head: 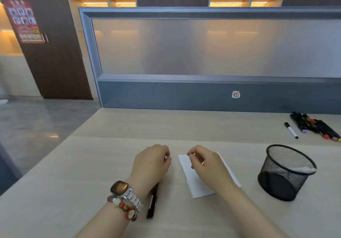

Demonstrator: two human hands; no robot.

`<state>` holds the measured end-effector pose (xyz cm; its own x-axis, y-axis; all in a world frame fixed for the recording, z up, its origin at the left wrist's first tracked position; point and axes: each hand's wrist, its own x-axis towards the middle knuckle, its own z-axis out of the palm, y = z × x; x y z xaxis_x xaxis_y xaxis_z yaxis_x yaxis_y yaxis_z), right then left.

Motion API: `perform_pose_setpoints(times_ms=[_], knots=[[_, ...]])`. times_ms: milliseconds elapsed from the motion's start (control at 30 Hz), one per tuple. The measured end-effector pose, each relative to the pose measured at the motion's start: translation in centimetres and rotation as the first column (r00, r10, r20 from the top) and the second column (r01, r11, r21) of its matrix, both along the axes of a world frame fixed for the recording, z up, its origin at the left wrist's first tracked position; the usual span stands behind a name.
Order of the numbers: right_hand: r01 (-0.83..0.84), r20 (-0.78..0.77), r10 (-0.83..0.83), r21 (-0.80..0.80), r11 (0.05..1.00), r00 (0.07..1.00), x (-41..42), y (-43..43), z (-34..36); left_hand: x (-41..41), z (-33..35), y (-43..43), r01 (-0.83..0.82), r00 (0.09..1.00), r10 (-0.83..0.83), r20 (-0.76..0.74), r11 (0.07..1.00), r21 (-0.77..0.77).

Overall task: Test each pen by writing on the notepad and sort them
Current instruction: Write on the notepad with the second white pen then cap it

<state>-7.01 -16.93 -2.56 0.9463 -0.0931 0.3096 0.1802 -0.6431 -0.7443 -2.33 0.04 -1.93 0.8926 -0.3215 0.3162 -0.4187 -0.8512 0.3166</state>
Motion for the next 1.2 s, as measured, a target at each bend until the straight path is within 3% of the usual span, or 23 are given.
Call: perform_pose_setpoints(times_ms=[267,700,800,933,1067,1200], knots=[[-0.071,-0.037,0.07,-0.044,0.996,0.997,3.0,3.8,-1.2,1.0,-2.2,3.2,-0.138,0.99,0.14,-0.016,0.986,0.095],[-0.101,0.009,0.102,-0.085,0.991,0.995,4.1,3.3,-2.5,3.1,-2.7,0.1,-0.027,0.998,0.041,-0.052,0.971,0.239],[-0.044,0.051,0.044,-0.018,0.999,0.998,4.1,2.9,-2.2,3.2,-1.8,0.1,-0.02,0.996,0.028,-0.079,0.994,0.111],[0.002,0.045,-0.016,0.309,0.951,0.999,4.4,2.2,-1.3,3.2,-0.4,-0.7,0.056,0.961,-0.137,-0.239,0.947,-0.317],[0.052,-0.064,-0.014,0.632,0.773,0.998,5.0,0.6,-0.5,2.7,0.6,-3.0,0.153,0.833,-0.41,-0.371,0.816,-0.558],[0.067,-0.093,0.02,0.838,0.542,0.995,5.3,-1.0,0.1,2.5,-0.1,-4.2,0.163,0.811,-0.469,-0.35,0.756,-0.634]])
